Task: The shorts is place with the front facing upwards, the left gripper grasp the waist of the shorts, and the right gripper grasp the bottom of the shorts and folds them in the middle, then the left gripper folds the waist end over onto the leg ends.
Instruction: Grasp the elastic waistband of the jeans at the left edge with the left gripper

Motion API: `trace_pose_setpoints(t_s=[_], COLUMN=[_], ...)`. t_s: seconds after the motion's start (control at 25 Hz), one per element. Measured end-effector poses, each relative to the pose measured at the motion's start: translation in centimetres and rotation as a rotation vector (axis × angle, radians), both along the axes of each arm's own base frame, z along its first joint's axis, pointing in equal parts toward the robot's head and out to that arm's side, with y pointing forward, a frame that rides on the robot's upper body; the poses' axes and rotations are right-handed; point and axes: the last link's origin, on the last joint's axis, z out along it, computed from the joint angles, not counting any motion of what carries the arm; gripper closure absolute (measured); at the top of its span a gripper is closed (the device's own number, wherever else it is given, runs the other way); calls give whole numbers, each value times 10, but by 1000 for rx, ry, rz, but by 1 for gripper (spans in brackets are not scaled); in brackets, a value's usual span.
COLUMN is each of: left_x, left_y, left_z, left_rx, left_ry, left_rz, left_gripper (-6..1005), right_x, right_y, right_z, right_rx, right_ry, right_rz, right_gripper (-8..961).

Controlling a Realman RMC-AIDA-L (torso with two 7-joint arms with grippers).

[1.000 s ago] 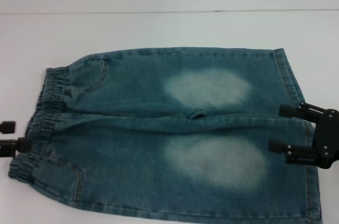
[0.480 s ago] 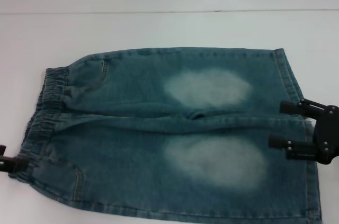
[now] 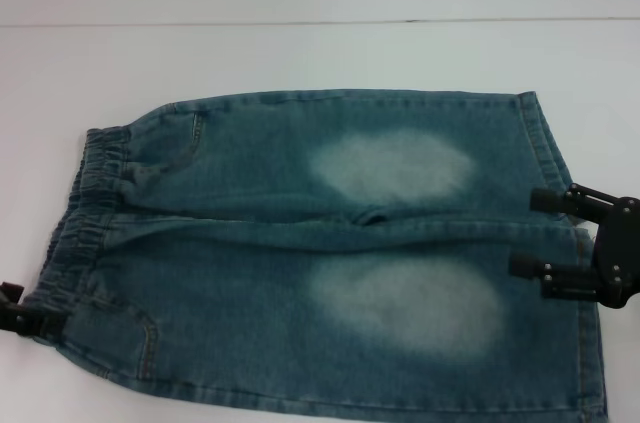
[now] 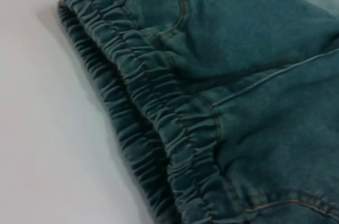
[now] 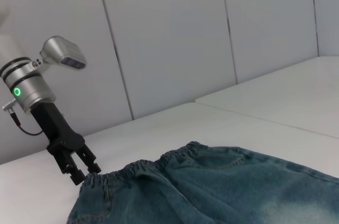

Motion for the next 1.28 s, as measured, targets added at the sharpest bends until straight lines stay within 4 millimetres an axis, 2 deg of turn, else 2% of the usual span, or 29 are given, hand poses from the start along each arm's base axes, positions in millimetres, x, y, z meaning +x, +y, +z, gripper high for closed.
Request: trace_pose_setpoints(t_s=[0.52, 0.96, 1.28], left_x=[-1, 3, 4], left_y=[1, 6, 7], left_z=[-7, -8, -11], left_rx=[-49, -38, -43], left_ry=[26, 16, 13], left_rz=[-6, -18, -16], left_gripper=[211, 692, 892], right_x=[1, 1, 2], right_y=[1, 1, 3], right_z=[2, 1, 7], right_rx=[13, 13, -35], right_ry=[4, 12, 35], right_rz=[-5, -12, -110], right_gripper=[11, 12, 12])
